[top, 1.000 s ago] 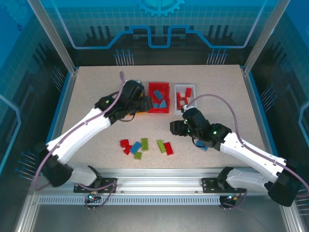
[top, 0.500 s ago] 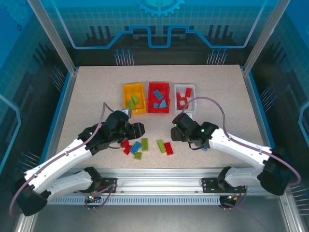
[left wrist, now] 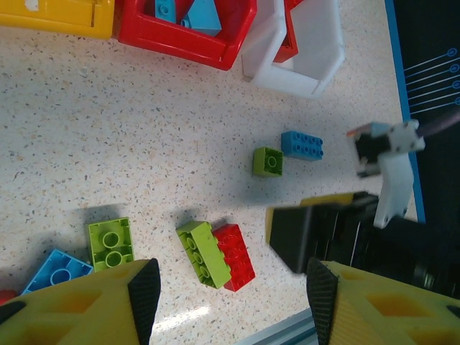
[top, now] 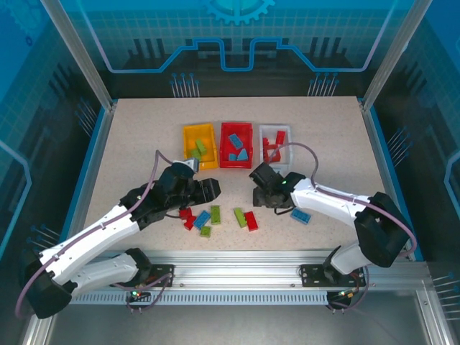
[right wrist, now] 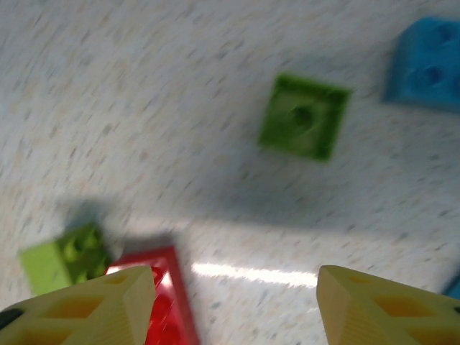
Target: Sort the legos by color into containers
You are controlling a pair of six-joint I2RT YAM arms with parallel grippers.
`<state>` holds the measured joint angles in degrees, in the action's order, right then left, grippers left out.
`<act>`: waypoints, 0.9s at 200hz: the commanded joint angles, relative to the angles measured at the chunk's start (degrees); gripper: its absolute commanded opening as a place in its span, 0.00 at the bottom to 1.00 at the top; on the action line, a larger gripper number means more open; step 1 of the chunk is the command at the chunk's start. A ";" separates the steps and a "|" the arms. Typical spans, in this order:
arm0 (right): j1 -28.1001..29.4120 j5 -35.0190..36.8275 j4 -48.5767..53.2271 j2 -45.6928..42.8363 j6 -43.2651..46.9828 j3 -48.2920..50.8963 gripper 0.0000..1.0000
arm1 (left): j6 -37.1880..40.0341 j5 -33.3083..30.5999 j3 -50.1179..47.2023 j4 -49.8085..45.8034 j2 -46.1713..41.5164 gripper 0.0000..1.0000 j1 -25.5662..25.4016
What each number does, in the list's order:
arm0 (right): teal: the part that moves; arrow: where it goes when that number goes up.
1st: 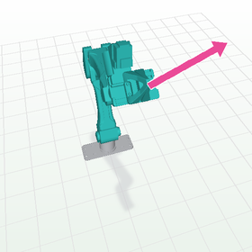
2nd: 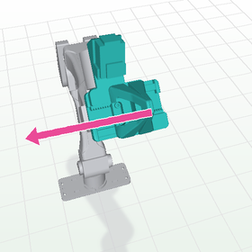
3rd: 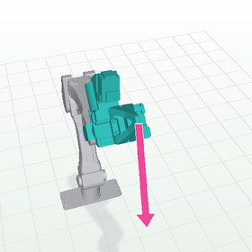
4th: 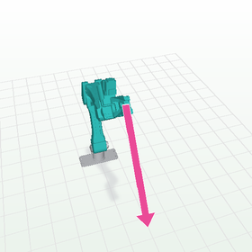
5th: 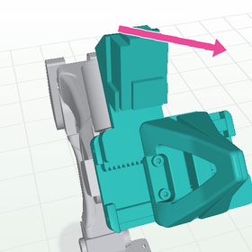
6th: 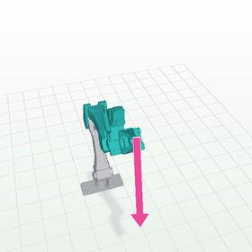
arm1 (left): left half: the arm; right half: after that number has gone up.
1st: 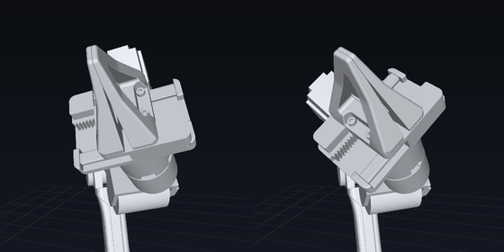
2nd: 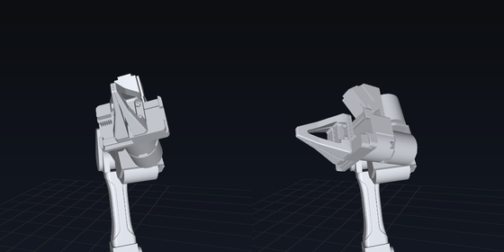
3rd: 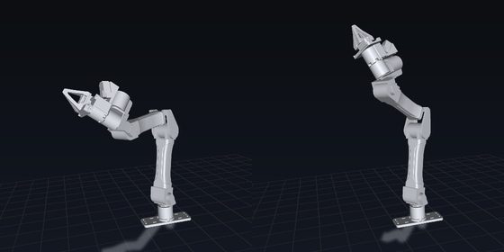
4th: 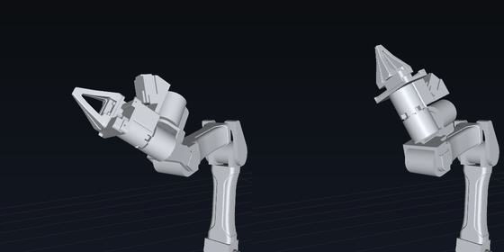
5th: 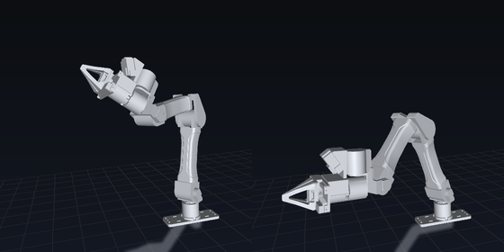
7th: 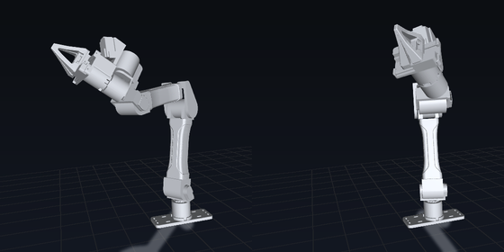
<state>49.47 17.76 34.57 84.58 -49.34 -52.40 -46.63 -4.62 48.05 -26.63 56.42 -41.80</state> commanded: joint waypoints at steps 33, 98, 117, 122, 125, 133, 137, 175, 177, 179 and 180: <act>10.31 -0.96 4.06 -7.30 5.53 6.24 0.61 | 0.20 0.53 0.29 0.62 -0.22 0.60 -0.35; 11.72 -5.44 0.05 0.46 8.52 4.48 0.68 | 0.21 2.16 -0.50 1.15 -2.21 0.60 -0.46; 10.96 -6.55 -2.39 3.46 8.82 4.15 0.67 | 0.13 2.03 -0.70 0.58 -3.24 0.60 -0.39; 10.76 -6.59 -2.91 4.15 8.83 4.01 0.66 | 0.10 2.00 -0.75 0.45 -3.46 0.60 -0.39; 10.60 -6.48 -3.11 4.54 8.83 3.84 0.65 | 0.11 1.99 -0.74 0.36 -3.55 0.60 -0.39; 10.23 -6.35 -3.38 5.42 8.82 3.44 0.63 | 0.16 1.94 -0.76 0.07 -3.69 0.61 -0.40; 10.00 -6.17 -3.57 5.84 8.83 3.31 0.62 | 0.12 2.05 -0.66 0.01 -3.69 0.61 -0.39; 7.76 -6.76 -5.81 8.56 9.26 2.32 0.56 | -0.09 2.35 -0.93 0.34 -3.52 0.61 -0.43; 7.70 -6.77 -5.87 8.69 9.26 2.35 0.56 | -0.05 2.38 -0.94 0.31 -3.51 0.61 -0.46; 7.62 -6.84 -6.01 8.86 9.26 2.32 0.55 | -0.04 2.35 -0.94 0.41 -3.51 0.61 -0.45; 7.60 -6.85 -6.05 8.94 9.26 2.35 0.55 | -0.04 2.39 -0.94 0.42 -3.51 0.60 -0.42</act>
<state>58.50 11.86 30.94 91.59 -40.64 -48.56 -46.63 -3.51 48.03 -26.65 53.45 -41.80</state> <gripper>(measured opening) 0.563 0.605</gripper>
